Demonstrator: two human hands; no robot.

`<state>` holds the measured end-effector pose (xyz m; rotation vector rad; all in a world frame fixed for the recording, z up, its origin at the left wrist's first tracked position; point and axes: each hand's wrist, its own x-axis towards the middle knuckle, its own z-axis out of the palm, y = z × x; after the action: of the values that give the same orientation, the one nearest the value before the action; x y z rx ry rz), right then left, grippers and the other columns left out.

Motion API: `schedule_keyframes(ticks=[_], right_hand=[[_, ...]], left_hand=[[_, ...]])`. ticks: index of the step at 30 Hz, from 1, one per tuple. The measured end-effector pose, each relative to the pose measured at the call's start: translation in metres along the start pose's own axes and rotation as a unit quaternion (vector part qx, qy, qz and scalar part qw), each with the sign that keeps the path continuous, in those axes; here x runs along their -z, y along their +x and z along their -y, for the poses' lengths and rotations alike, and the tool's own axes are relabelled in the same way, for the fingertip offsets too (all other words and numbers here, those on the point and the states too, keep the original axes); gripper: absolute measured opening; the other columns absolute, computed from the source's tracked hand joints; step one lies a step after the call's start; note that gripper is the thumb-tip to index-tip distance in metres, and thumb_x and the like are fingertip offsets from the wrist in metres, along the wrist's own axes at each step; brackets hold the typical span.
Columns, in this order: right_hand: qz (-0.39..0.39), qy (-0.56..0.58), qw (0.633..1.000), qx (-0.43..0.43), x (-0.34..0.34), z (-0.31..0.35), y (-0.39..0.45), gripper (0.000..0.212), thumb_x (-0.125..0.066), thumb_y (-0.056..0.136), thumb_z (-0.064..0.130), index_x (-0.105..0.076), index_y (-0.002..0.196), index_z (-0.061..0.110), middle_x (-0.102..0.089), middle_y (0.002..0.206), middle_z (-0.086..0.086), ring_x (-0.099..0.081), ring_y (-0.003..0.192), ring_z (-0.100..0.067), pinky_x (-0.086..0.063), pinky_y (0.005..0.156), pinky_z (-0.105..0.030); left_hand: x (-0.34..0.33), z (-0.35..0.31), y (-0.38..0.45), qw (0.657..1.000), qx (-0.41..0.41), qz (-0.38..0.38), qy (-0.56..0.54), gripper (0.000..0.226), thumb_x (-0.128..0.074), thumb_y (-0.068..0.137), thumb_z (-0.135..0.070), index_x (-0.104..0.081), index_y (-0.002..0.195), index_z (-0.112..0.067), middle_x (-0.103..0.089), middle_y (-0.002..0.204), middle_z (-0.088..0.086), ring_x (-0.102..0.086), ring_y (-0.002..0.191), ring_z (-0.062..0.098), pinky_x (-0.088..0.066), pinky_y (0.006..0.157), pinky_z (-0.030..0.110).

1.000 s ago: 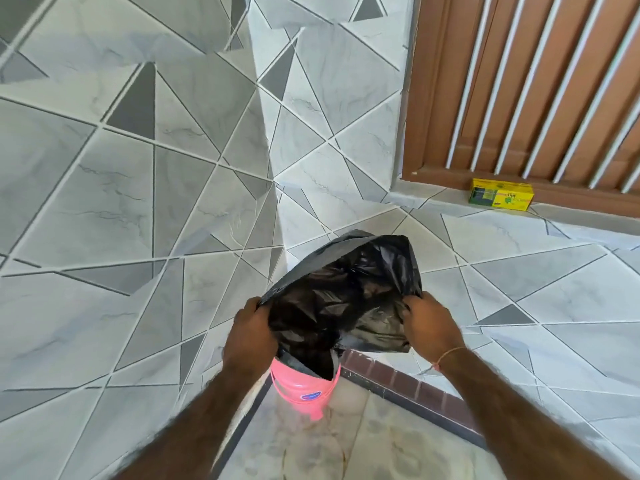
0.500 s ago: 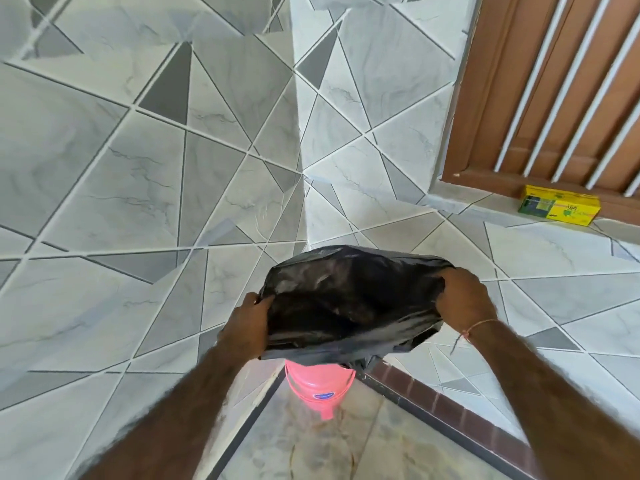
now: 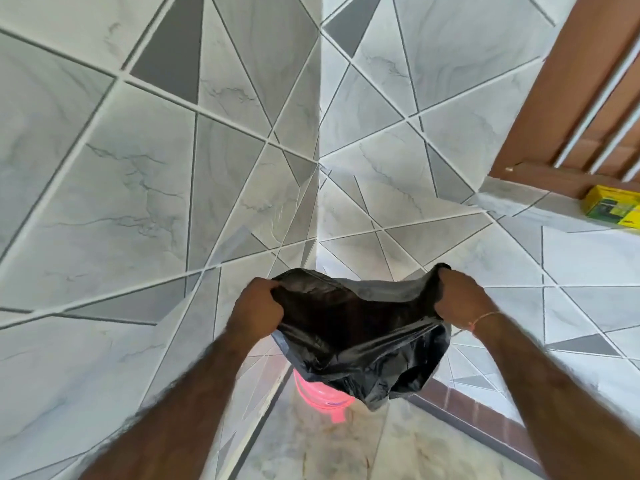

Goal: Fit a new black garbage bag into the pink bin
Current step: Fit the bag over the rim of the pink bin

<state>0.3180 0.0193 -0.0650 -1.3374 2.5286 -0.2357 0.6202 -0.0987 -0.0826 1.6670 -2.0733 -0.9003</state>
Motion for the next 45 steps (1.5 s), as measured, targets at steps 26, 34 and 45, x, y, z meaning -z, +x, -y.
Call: schedule_keyframes(ticks=[26, 34, 45], right_hand=[[0.167, 0.051, 0.980, 0.095, -0.024, 0.061, 0.050, 0.025, -0.049, 0.081, 0.001, -0.048, 0.088, 0.024, -0.035, 0.069, 0.012, -0.041, 0.053, -0.007, -0.033, 0.032, -0.010], [0.133, 0.072, 0.986, 0.068, -0.034, 0.043, 0.073, 0.054, -0.054, 0.079, 0.006, -0.050, 0.132, 0.012, -0.046, 0.101, 0.000, -0.037, 0.058, -0.003, -0.034, 0.034, -0.009], [0.127, 0.079, 0.989, 0.002, -0.097, 0.027, 0.088, 0.050, -0.055, 0.081, 0.008, -0.048, 0.131, 0.011, -0.066, 0.120, -0.018, -0.060, 0.110, -0.038, -0.046, 0.091, -0.034]], left_hand=[[0.024, 0.018, 0.061, 0.971, 0.058, 0.176, -0.150, 0.032, -0.070, 0.079, -0.006, -0.069, 0.110, -0.013, -0.066, 0.092, 0.000, -0.063, 0.083, 0.012, -0.053, 0.074, 0.023], [-0.002, 0.026, 0.070, 0.973, 0.072, 0.200, -0.086, 0.055, -0.079, 0.070, -0.001, -0.062, 0.119, -0.018, -0.060, 0.119, 0.008, -0.061, 0.100, 0.021, -0.053, 0.092, 0.032], [-0.085, 0.044, 0.086, 0.989, -0.009, 0.118, 0.088, 0.057, -0.056, 0.093, -0.012, -0.034, 0.143, -0.024, -0.039, 0.149, -0.003, -0.046, 0.134, 0.022, -0.034, 0.111, 0.028]])
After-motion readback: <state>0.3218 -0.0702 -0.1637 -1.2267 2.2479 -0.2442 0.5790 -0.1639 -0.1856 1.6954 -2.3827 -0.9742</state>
